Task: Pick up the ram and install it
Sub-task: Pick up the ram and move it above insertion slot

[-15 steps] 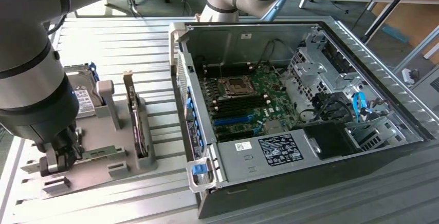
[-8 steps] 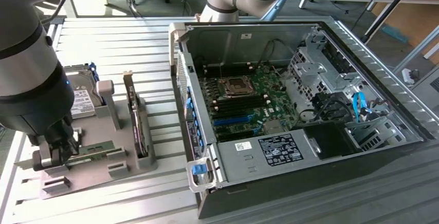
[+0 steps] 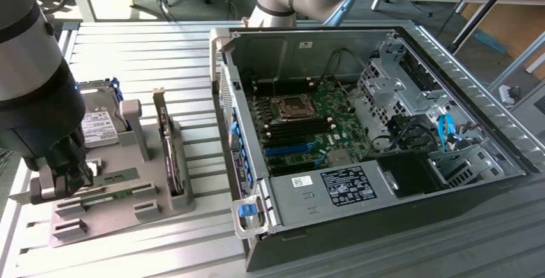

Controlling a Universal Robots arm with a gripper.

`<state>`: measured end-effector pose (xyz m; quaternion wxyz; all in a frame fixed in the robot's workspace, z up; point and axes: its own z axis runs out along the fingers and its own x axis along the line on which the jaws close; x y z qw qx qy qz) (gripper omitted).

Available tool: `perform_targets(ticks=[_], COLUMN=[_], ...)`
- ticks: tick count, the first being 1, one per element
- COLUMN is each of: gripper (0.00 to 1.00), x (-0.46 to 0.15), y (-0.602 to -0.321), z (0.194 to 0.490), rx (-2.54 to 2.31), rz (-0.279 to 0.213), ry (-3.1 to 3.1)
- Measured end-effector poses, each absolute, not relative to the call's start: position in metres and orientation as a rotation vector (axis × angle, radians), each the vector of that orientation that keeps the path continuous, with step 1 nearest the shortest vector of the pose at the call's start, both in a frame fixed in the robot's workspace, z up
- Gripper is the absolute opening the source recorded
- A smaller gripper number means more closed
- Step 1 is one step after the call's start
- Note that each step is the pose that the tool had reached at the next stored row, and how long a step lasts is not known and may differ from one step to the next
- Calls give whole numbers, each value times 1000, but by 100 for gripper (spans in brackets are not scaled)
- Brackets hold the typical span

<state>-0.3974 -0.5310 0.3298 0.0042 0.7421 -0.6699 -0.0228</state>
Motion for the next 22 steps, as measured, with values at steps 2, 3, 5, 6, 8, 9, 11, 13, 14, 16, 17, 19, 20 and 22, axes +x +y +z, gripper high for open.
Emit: perform_targets(ticks=[2, 3, 5, 6, 8, 9, 11, 13, 14, 16, 17, 19, 20, 22], gripper=[12, 12, 12, 12, 12, 12, 12, 12, 12, 12, 12, 12, 12, 12], x=[-397, -397, -397, -397, -397, -397, -397, -397, -397, -397, -397, -397, -397, -397], y=[-531, -531, -531, -531, -531, -531, -531, -531, -531, -531, -531, -531, -531, -531], z=[334, 336, 340, 342, 346, 347, 351, 355, 357, 360, 362, 367, 369, 373], rx=[2325, 2325, 2325, 2325, 2325, 2325, 2325, 2325, 2325, 2325, 2325, 2325, 2325, 2324], rz=[-71, -71, -71, -71, -71, -71, -71, -71, -71, -71, -71, -71, -70, -70], ry=[-2099, -2099, -2099, -2099, -2099, -2099, -2099, -2099, -2099, -2099, -2099, -2099, -2099, -2098])
